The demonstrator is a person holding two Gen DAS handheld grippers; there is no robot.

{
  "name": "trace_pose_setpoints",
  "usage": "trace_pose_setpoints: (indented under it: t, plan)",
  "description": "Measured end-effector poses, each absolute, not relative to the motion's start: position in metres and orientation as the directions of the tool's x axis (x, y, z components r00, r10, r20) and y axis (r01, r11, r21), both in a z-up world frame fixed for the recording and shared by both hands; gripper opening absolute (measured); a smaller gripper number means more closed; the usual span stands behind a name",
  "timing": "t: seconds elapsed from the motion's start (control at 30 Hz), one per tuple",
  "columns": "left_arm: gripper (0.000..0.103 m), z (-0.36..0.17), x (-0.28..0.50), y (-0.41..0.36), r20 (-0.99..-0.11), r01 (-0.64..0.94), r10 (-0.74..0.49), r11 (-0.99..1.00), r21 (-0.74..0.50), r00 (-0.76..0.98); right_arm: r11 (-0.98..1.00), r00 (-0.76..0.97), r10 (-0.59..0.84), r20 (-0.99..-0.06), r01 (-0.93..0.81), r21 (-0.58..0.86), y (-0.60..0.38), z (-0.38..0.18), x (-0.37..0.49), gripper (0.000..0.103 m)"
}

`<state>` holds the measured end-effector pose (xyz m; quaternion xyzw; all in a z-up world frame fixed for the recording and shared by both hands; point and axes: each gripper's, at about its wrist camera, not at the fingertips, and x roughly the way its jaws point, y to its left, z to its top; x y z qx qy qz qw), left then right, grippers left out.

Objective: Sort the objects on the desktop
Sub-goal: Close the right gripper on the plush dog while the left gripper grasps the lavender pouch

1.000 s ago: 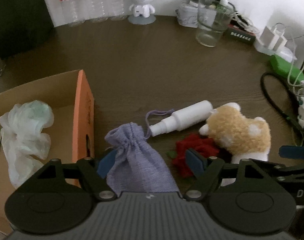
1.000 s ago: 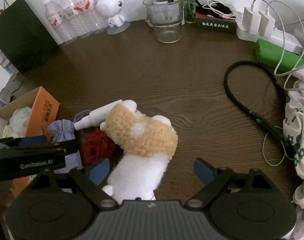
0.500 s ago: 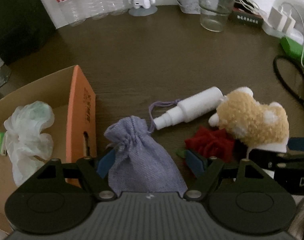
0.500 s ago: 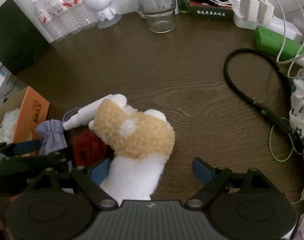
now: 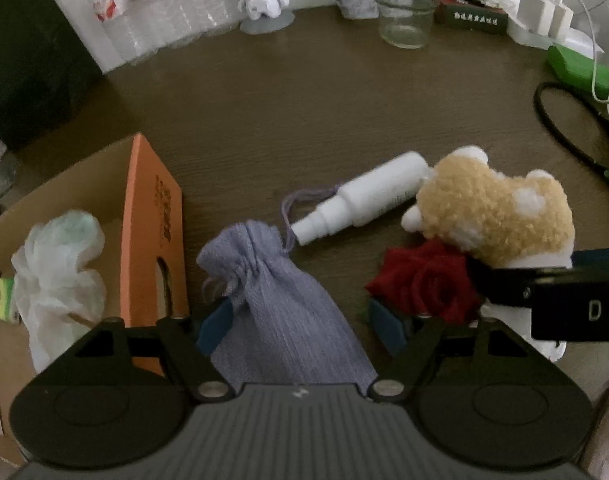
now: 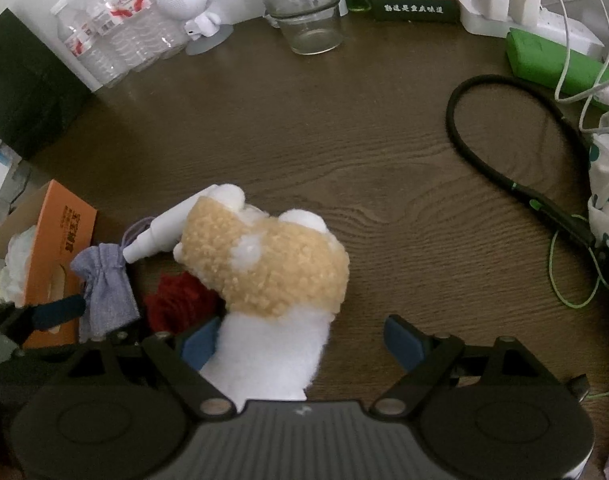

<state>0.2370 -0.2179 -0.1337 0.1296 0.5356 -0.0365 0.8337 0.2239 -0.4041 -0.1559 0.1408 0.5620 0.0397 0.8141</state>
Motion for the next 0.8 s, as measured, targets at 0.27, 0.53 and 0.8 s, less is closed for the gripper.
trace_pose_setpoints:
  t: [0.27,0.53,0.8]
  plan:
    - [0.046,-0.134,0.235,-0.222,-0.904,0.229,0.074,0.956,0.185,0.422,0.952,0.363,0.243,-0.9,0.087,0.293,-0.405,-0.154,0.221,0.07]
    - [0.012,-0.125,0.227,-0.215,-0.902,0.244,0.005,0.962,0.122,0.433,0.933,0.381,0.292,-0.877,0.088,0.348,-0.408,-0.149,0.21,0.041]
    - [0.007,-0.11,0.216,-0.213,-0.877,0.268,-0.039,0.958,0.104,0.478,0.93,0.414,0.288,-0.863,0.091,0.355,-0.41,-0.138,0.197,0.04]
